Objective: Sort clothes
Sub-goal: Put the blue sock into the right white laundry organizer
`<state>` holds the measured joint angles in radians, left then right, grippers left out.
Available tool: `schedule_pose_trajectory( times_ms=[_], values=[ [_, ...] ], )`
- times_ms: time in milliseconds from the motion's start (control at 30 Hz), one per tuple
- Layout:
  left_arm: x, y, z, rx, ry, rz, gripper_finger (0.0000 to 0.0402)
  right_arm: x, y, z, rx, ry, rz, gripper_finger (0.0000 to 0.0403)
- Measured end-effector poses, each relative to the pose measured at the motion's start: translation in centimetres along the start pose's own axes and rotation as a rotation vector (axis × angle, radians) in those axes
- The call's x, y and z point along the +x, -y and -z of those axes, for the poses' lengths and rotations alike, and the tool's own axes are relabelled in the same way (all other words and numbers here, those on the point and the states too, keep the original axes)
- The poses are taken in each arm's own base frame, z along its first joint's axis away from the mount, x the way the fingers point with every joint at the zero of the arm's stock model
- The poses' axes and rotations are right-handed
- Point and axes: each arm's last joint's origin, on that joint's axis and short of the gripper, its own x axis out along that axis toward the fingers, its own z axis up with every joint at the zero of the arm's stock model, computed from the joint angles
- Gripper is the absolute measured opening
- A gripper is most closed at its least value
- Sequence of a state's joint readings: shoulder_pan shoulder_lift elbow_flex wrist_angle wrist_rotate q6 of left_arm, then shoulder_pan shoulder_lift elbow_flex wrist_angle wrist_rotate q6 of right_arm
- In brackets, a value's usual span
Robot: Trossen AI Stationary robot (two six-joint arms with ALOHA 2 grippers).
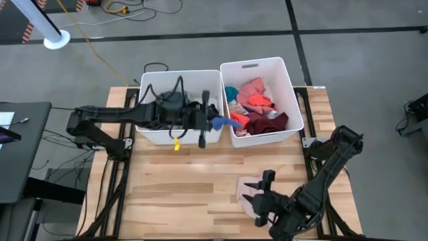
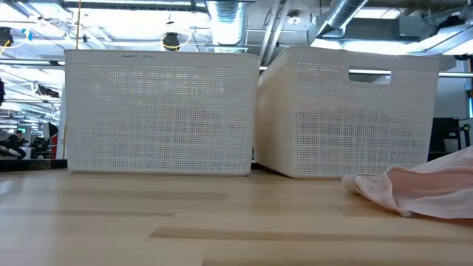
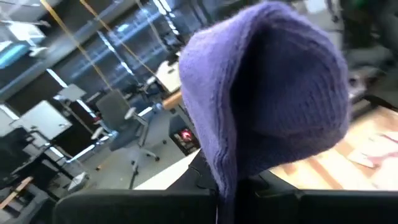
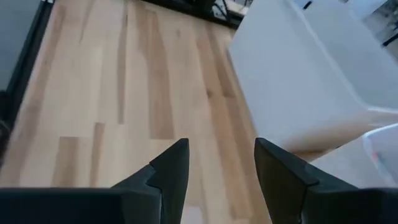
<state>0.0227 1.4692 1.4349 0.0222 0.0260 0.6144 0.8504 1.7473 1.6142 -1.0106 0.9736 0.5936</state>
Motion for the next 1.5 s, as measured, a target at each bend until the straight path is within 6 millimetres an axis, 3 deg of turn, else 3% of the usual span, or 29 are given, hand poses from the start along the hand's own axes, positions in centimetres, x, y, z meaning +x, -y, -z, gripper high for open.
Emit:
schedule_pose_trajectory(
  times_ms=[300, 667, 1133, 1267, 1500],
  values=[
    [0.4, -3.2, 2.2, -0.045, 0.017, -0.085, 0.0004, 0.2, -2.0, 2.9, 0.085, -0.003, -0.029, 0.0188],
    [4.1, -5.4, 5.0, -0.079, -0.013, -0.103, 0.0004, 1.7, -3.5, 5.1, 0.155, 0.032, -0.062, 0.0180],
    [9.5, -6.3, 10.8, -0.147, -0.160, -0.022, 0.0007, 1.3, -4.3, 5.7, 0.188, 0.039, -0.083, 0.0179],
    [10.0, -6.6, 12.2, -0.178, -0.200, 0.004, 0.0009, 1.2, -4.3, 5.7, 0.196, 0.041, -0.088, 0.0179],
    [9.4, -7.6, 14.6, -0.285, -0.293, 0.045, 0.0010, 1.2, -4.4, 5.7, 0.200, 0.043, -0.089, 0.0179]
  ],
)
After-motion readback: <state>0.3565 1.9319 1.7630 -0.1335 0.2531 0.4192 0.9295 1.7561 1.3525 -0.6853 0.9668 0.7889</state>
